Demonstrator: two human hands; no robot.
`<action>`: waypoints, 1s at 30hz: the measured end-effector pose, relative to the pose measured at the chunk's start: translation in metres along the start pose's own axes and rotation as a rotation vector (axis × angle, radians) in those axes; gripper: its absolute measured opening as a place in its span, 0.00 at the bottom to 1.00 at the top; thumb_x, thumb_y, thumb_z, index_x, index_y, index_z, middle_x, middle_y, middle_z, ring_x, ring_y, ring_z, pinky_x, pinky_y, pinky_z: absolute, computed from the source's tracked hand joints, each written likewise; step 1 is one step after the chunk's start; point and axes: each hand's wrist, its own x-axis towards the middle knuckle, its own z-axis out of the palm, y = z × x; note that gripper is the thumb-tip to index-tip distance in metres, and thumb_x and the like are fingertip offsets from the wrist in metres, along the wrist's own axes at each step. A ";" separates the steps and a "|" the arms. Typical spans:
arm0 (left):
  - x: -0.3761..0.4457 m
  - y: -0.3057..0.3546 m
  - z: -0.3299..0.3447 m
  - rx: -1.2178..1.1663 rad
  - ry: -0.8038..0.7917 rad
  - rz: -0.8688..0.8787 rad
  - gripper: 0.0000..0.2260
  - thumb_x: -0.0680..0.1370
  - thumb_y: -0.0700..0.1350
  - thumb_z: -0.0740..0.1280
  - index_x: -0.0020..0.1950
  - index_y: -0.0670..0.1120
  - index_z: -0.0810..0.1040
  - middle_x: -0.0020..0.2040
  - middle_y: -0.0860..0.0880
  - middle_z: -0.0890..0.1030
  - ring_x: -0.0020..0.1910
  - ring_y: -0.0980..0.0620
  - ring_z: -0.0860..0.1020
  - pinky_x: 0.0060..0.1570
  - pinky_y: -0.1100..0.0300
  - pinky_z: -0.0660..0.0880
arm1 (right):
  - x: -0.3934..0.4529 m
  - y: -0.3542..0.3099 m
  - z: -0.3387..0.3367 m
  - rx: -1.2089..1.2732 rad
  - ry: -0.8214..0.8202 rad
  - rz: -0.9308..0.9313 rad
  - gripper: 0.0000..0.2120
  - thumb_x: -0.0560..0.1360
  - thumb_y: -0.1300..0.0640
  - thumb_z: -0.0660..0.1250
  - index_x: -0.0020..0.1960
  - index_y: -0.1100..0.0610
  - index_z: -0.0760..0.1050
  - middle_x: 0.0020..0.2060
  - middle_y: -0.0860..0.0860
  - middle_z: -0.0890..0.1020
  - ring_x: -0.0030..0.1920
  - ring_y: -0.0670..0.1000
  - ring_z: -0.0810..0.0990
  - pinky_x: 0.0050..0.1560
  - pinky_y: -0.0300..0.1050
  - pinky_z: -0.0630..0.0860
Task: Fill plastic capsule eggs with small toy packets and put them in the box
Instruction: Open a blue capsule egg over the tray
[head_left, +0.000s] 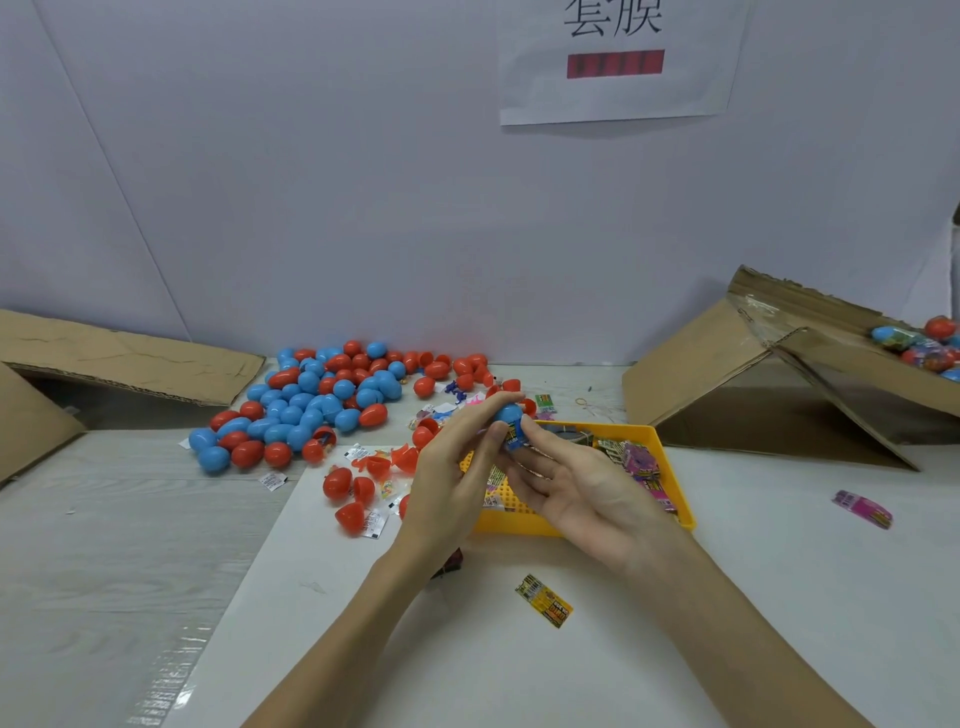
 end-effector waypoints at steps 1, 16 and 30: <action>0.000 0.000 0.000 -0.010 0.003 -0.007 0.16 0.85 0.43 0.61 0.70 0.57 0.75 0.65 0.62 0.80 0.69 0.56 0.75 0.63 0.65 0.74 | -0.001 0.001 0.001 0.018 0.005 0.011 0.15 0.72 0.56 0.78 0.57 0.61 0.85 0.57 0.62 0.85 0.58 0.58 0.86 0.45 0.43 0.84; -0.001 -0.005 0.000 -0.052 0.026 -0.090 0.12 0.83 0.41 0.64 0.64 0.44 0.83 0.59 0.50 0.84 0.63 0.47 0.80 0.61 0.45 0.79 | -0.001 0.003 0.002 0.013 0.094 0.008 0.16 0.76 0.55 0.75 0.59 0.62 0.83 0.52 0.61 0.87 0.51 0.56 0.88 0.41 0.42 0.83; -0.002 -0.004 0.003 0.026 0.071 -0.176 0.12 0.81 0.48 0.69 0.63 0.50 0.84 0.56 0.57 0.85 0.58 0.59 0.82 0.56 0.63 0.79 | 0.001 0.001 -0.001 -0.635 0.218 -0.342 0.15 0.84 0.45 0.61 0.63 0.54 0.76 0.46 0.55 0.88 0.44 0.56 0.88 0.41 0.49 0.84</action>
